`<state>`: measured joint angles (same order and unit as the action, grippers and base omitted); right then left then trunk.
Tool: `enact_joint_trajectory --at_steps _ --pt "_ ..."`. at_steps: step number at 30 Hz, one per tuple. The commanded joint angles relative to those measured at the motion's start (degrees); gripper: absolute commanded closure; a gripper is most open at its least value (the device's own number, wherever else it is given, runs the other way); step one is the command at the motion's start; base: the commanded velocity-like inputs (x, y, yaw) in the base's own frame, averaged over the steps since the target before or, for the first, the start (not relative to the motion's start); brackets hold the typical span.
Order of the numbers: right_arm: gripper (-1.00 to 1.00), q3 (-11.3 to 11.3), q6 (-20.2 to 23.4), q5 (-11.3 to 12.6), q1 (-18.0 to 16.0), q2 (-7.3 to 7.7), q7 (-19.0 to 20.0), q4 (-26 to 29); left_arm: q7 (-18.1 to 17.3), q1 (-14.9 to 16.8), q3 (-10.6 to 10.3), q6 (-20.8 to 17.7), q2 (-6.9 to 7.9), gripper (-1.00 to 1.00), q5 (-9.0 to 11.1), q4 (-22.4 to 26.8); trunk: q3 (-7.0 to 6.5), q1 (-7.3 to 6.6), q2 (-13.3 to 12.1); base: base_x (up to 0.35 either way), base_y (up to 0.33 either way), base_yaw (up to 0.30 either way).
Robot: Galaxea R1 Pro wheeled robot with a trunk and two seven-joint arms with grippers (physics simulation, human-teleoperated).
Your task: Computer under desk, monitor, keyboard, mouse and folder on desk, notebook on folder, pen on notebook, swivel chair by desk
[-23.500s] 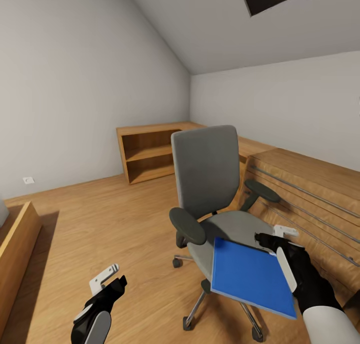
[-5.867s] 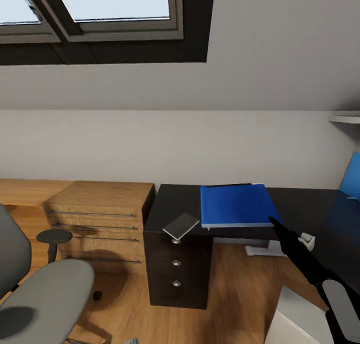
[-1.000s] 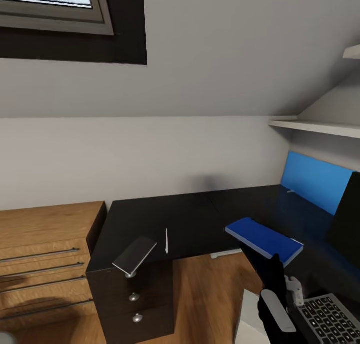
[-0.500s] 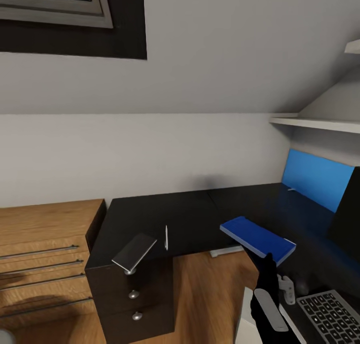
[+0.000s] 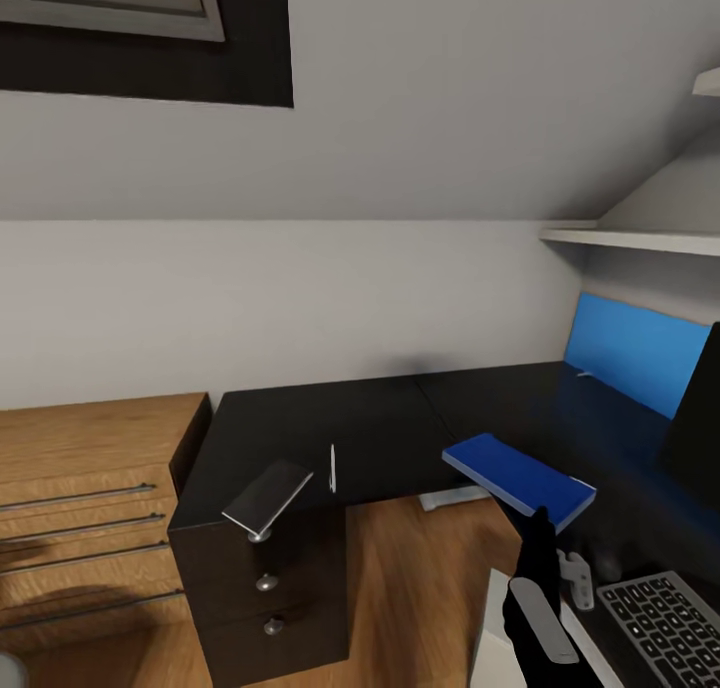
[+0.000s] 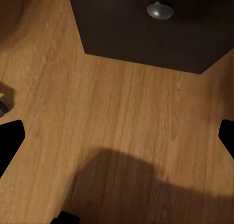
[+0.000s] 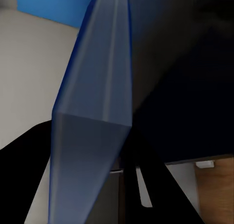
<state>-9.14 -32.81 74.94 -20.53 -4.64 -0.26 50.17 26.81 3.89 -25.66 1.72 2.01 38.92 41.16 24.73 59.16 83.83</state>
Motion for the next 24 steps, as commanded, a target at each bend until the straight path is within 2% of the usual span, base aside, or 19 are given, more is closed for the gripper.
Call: enact_joint_trajectory --at_steps 1,11,24 --pt "1.00 -0.10 -0.11 0.13 -0.04 -0.03 -0.02 0.06 0.46 0.06 -0.45 0.29 0.10 -1.00 0.54 0.07 0.25 0.23 0.45 0.000 0.000 0.000" --pt "1.00 -0.40 -0.11 0.11 -0.04 0.16 -0.14 0.03 0.44 0.06 -0.50 0.39 0.06 -1.00 0.50 -0.49 2.05 2.42 4.46 0.000 0.000 0.000" --pt "1.00 -0.44 -0.07 0.20 -0.04 0.42 -0.20 0.01 0.27 0.06 -0.54 0.43 -0.25 -1.00 0.34 -2.27 2.05 2.42 4.46 0.006 0.000 0.000"
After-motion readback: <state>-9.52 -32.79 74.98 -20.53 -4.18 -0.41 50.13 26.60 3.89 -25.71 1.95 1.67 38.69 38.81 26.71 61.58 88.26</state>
